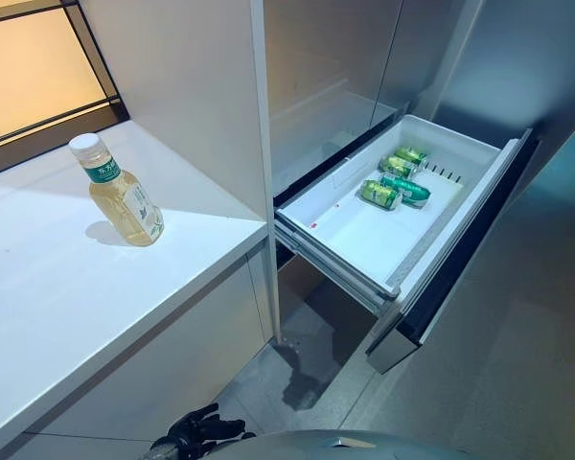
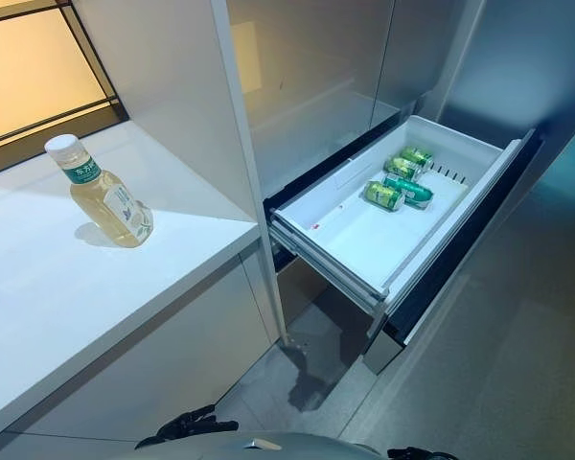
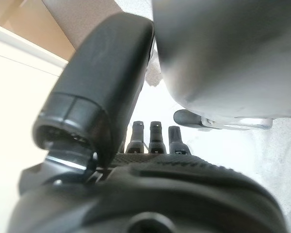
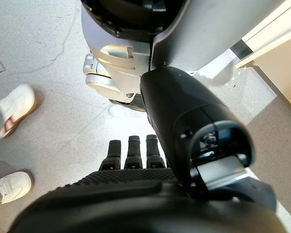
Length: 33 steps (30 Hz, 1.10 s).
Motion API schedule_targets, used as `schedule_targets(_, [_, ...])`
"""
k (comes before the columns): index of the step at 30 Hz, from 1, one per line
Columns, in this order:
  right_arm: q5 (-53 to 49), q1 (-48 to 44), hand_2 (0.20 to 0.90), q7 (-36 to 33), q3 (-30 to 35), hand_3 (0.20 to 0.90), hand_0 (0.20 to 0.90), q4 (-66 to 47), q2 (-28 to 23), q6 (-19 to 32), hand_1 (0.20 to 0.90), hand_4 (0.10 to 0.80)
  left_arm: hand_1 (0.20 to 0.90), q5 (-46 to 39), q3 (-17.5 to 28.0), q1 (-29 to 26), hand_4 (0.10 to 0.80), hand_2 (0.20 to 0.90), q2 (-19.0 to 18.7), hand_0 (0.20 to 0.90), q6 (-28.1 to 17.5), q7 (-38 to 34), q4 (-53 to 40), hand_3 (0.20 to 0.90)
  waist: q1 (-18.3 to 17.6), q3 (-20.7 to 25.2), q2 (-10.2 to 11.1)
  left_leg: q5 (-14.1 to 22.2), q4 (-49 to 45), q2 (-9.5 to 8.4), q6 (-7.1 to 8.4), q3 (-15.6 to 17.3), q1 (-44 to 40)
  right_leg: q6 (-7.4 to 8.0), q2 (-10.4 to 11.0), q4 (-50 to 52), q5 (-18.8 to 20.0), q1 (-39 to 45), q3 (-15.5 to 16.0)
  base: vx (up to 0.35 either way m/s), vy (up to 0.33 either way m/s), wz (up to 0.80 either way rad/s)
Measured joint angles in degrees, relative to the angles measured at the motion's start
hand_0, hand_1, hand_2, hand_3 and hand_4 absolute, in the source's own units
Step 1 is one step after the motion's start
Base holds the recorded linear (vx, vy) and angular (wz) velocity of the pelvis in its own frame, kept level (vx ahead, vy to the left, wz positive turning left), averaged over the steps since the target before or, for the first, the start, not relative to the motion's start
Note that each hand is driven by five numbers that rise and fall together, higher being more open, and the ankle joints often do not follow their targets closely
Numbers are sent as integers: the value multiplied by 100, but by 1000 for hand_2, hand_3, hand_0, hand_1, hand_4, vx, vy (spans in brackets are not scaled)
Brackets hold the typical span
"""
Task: Put drinks into fridge and close the fridge
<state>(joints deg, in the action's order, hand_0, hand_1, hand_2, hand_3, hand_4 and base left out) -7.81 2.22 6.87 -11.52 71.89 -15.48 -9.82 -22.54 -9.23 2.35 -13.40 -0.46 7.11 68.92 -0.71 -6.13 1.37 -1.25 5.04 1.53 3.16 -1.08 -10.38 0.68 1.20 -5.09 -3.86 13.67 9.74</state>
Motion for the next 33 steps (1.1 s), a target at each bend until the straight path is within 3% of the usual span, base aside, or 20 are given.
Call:
schedule_targets(12, [3,-2,900,17,1,900,900,0,-6,0,900,800,900,-8,0,-5,800,900,-3,900,-32,157,-19,900,12,0,0,-1,1,1,-1,9,0,0,1,5,0,-8,-6,0,0,0])
schedule_targets(18, [14,4,900,21,0,900,900,0,-6,2,900,800,900,20,-34,-1,800,900,12,900,-389,222,-62,900,20,1,1,-1,1,1,-1,8,-1,0,2,5,0,-6,-6,0,0,0])
schedule_targets(33, [62,-35,900,89,-66,900,900,-19,-31,-49,900,800,900,1435,-1015,-133,800,900,-113,900,-1300,-38,-1032,900,12,2,3,-5,1,0,-5,15,0,0,5,16,0,-17,-11,0,0,0])
